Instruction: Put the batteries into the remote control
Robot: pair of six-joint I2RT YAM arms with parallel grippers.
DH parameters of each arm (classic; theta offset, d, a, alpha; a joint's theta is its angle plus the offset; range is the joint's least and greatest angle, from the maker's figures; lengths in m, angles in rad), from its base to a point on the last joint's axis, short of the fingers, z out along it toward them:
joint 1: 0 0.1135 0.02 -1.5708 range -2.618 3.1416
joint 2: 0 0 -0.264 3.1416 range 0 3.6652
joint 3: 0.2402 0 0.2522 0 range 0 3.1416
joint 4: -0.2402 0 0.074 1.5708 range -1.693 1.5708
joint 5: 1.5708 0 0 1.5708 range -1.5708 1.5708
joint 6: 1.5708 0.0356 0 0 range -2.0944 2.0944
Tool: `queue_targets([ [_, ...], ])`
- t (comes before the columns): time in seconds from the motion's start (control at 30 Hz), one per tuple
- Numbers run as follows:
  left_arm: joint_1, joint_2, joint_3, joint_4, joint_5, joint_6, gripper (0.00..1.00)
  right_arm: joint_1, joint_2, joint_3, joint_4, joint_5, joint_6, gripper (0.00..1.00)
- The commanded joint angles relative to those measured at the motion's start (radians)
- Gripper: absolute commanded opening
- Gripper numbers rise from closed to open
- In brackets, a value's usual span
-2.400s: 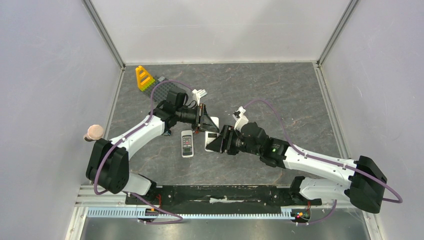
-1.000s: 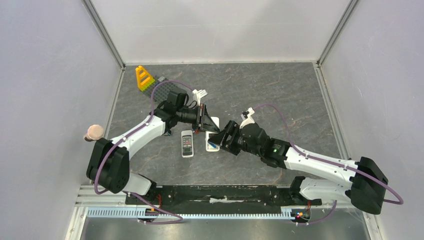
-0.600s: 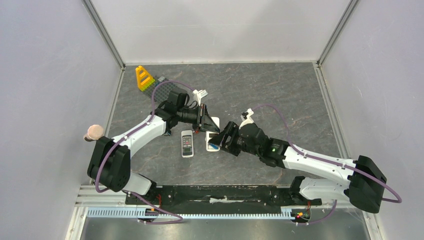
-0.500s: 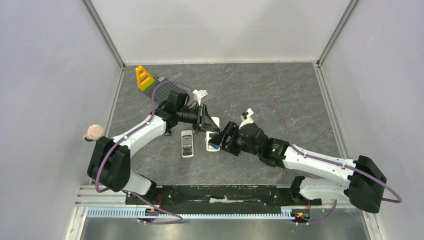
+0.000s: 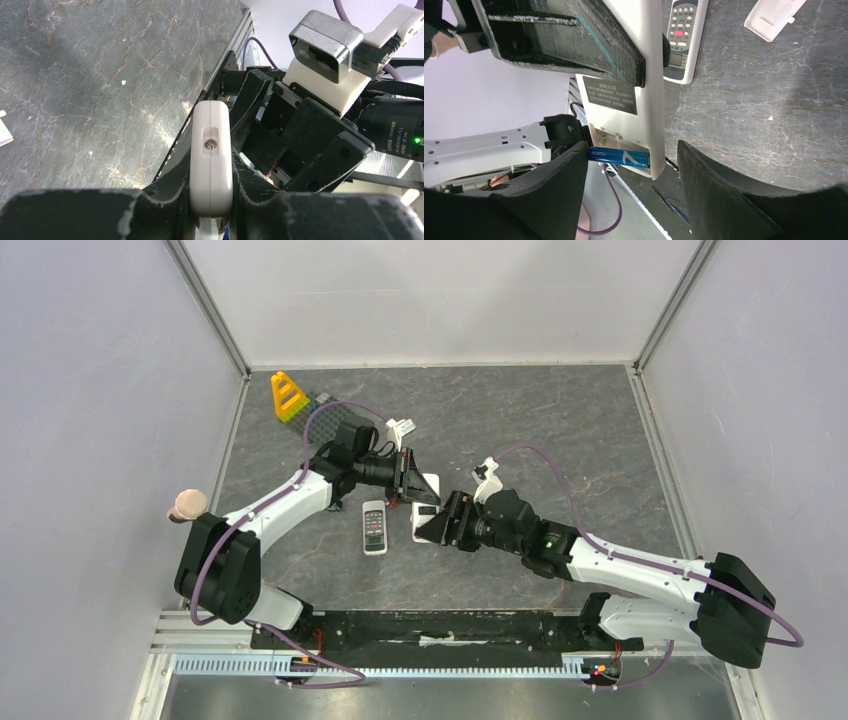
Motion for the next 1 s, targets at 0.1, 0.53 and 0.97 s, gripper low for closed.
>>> queue_targets([
  [0.1, 0.003, -0.026, 0.006, 0.035, 0.06, -0.045, 0.02, -0.003, 0.004, -0.031, -0.01, -0.011, -0.084, 0.61],
  [0.53, 0.003, -0.034, 0.005, 0.037, 0.104, -0.062, 0.02, -0.005, -0.024, -0.112, 0.131, 0.06, -0.121, 0.54],
  [0.97, 0.003, -0.059, -0.03, 0.123, 0.229, -0.143, 0.02, -0.019, -0.033, -0.244, 0.45, -0.049, -0.098, 0.5],
])
